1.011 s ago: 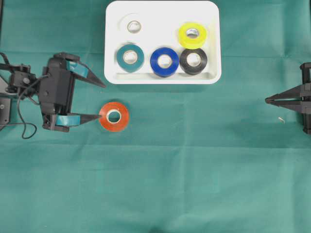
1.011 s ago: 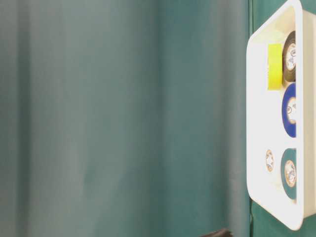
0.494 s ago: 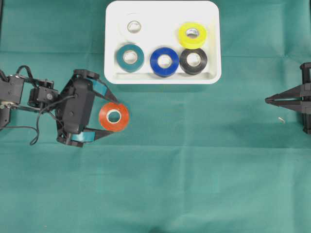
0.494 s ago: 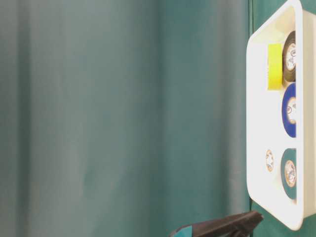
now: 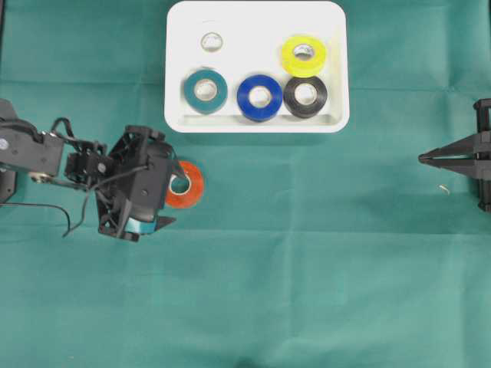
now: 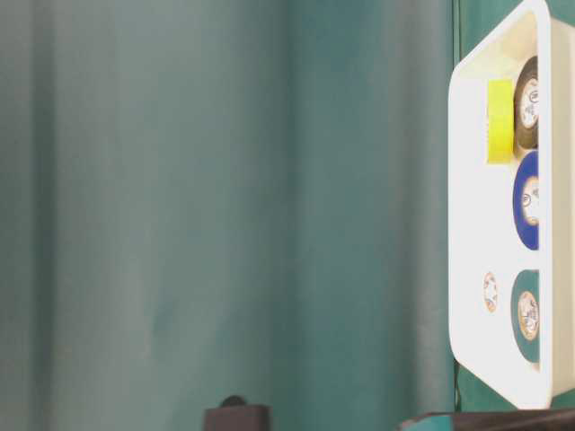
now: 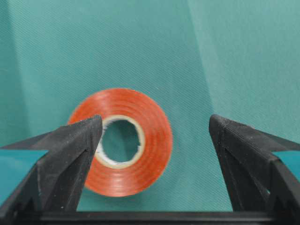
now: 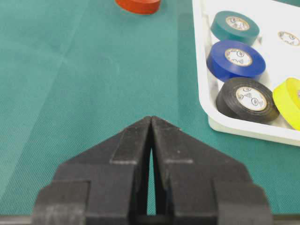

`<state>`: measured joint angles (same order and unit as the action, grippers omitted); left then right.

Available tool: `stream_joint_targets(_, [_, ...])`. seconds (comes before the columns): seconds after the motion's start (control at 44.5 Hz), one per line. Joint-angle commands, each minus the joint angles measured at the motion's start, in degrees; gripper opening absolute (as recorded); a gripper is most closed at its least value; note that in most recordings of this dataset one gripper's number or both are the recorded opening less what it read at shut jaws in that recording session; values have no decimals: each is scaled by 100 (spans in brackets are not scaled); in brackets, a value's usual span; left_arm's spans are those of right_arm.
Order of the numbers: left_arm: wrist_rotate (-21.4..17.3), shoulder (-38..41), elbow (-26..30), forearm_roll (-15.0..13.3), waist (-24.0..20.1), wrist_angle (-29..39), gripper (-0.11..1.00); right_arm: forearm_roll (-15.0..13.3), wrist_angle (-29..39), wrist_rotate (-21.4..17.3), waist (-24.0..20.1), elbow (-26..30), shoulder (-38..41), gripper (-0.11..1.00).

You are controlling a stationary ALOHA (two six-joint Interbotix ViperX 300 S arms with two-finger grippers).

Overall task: Put the tape into the white case with the left arm.
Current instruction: 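Reach the left gripper toward the orange roll on the cloth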

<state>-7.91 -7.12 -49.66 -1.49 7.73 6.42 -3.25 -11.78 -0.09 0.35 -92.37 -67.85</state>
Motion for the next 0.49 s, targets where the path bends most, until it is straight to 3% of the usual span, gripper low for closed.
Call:
stream_joint_targets(0.0, [0, 88, 141, -9, 62, -18, 97, -149, -62, -9, 9, 35, 26, -9])
stream_joint_targets(0.472, [53, 413, 220, -9, 79, -26, 96, -141, -62, -9, 0, 35, 26, -9])
